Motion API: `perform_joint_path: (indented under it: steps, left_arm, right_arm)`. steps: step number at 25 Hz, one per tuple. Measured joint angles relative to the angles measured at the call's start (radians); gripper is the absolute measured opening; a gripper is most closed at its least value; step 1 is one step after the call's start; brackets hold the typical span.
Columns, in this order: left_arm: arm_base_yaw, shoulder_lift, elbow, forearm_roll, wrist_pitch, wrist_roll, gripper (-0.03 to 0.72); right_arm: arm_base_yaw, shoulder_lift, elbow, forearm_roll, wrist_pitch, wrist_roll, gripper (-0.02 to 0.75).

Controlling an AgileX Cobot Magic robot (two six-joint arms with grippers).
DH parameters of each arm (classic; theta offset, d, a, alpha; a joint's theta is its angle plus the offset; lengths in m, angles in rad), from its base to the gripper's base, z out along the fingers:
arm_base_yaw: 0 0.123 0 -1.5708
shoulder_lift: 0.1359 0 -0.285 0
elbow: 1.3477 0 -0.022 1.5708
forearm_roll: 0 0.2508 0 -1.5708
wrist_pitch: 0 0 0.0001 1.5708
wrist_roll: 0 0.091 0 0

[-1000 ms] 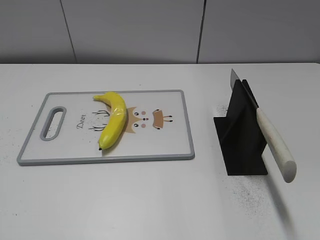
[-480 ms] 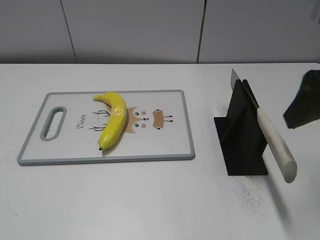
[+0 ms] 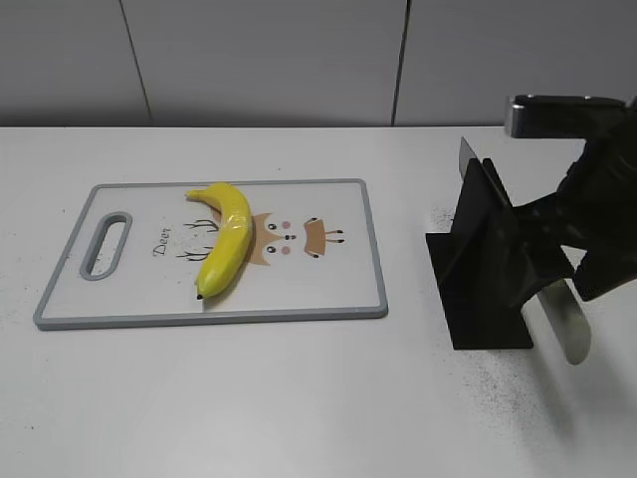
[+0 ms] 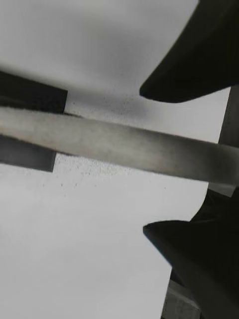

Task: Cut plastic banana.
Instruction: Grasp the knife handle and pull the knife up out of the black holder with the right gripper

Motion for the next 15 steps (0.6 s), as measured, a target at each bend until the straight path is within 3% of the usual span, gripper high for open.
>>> perform_joint_path:
  steps: [6, 10, 15]
  left_arm:
    - [0.000, 0.000, 0.000, 0.000, 0.000, 0.000, 0.555]
    - [0.000, 0.000, 0.000, 0.001, 0.000, 0.000, 0.555]
    - [0.000, 0.000, 0.000, 0.001, 0.000, 0.000, 0.555]
  right_arm:
    - [0.000, 0.065, 0.000, -0.030, -0.022, 0.047, 0.429]
    - [0.000, 0.066, 0.000, -0.013, -0.024, 0.058, 0.164]
    - [-0.002, 0.062, 0.000, 0.009, -0.022, 0.070, 0.170]
